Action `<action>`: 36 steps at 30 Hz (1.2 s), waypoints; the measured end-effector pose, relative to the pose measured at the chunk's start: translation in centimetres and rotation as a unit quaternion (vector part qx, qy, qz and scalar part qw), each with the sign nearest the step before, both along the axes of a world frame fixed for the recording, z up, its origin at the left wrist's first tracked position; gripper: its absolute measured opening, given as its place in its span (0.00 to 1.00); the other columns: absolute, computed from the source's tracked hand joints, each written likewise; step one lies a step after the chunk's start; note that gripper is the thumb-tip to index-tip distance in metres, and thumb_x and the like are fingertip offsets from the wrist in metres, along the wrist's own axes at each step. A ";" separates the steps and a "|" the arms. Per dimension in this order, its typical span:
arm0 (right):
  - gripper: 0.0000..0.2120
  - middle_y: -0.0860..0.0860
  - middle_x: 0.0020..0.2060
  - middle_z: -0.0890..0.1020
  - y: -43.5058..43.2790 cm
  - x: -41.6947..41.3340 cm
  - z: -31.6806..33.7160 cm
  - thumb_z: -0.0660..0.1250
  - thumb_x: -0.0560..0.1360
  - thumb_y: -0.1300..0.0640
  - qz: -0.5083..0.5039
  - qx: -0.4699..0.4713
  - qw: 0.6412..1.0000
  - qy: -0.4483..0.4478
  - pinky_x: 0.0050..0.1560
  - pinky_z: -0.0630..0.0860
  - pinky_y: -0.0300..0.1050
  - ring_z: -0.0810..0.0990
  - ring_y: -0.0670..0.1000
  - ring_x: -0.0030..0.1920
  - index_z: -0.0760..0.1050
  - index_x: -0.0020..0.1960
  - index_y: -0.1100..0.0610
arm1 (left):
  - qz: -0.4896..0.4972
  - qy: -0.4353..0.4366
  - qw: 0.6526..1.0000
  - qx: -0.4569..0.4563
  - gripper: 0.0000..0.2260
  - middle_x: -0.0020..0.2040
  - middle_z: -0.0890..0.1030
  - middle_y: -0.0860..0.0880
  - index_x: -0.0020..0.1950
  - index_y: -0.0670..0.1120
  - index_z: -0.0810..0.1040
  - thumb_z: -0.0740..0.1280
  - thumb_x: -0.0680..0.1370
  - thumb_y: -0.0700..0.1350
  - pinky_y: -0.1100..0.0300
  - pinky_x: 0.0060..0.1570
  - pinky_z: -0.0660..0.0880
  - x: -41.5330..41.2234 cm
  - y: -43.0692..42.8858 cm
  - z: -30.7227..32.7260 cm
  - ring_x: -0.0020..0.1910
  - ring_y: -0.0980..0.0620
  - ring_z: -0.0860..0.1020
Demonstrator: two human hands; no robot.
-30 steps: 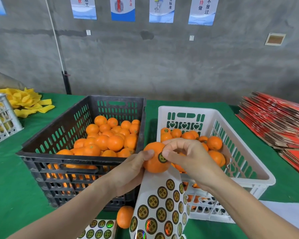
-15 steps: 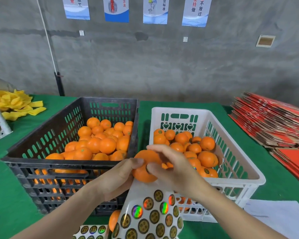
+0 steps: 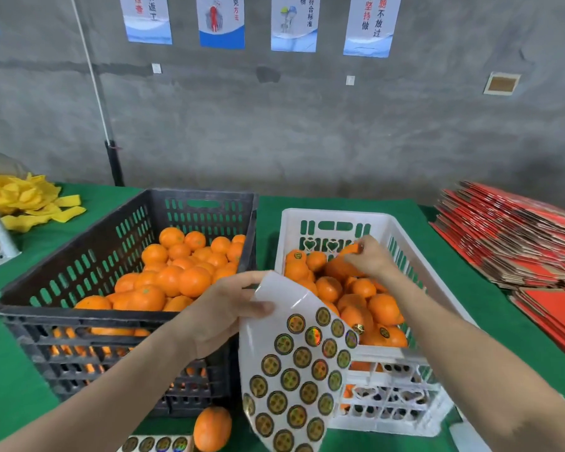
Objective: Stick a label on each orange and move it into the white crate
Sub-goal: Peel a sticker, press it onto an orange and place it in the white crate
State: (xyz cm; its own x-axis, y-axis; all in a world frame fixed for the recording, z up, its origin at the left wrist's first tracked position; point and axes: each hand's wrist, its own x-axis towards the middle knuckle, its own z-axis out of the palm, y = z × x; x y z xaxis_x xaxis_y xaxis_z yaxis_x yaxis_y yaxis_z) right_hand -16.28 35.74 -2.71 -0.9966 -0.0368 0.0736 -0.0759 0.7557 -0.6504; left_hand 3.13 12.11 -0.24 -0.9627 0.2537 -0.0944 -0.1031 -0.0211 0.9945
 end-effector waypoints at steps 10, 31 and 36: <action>0.19 0.57 0.63 0.75 -0.6 2.1 -0.1 0.66 0.77 0.53 0.148 -0.011 0.988 0.032 0.67 0.68 0.52 0.72 0.55 0.64 0.70 0.65 0.59 | -0.008 -0.005 1.000 0.008 0.13 0.54 0.83 0.37 0.54 0.40 0.82 0.66 0.71 0.40 0.55 0.46 0.79 -0.6 -1.2 0.1 0.51 0.41 0.82; 0.04 0.58 0.52 0.79 -5.8 17.0 2.3 0.75 0.69 0.62 0.381 0.020 0.838 0.389 0.44 0.75 0.56 0.77 0.61 0.50 0.84 0.43 0.59 | 0.068 -0.089 0.994 -0.015 0.14 0.38 0.83 0.41 0.34 0.42 0.83 0.64 0.78 0.35 0.56 0.37 0.78 0.1 -1.5 0.4 0.36 0.45 0.82; 0.03 0.58 0.46 0.81 -6.4 17.6 0.7 0.72 0.71 0.60 0.392 0.031 0.798 0.456 0.38 0.73 0.52 0.77 0.57 0.44 0.83 0.42 0.60 | 0.065 -0.157 0.985 -0.018 0.08 0.47 0.82 0.35 0.50 0.34 0.79 0.62 0.79 0.36 0.47 0.51 0.77 1.2 -2.3 -0.2 0.46 0.39 0.81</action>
State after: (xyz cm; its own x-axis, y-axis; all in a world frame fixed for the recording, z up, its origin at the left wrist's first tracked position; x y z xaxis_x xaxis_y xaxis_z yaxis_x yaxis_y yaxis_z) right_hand 1.32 29.34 -1.98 -0.1981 -0.6551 0.7291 -0.9623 0.2716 -0.0175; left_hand 4.33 9.80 -0.49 -0.9083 0.1213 -0.4004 -0.4054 -0.0190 0.9139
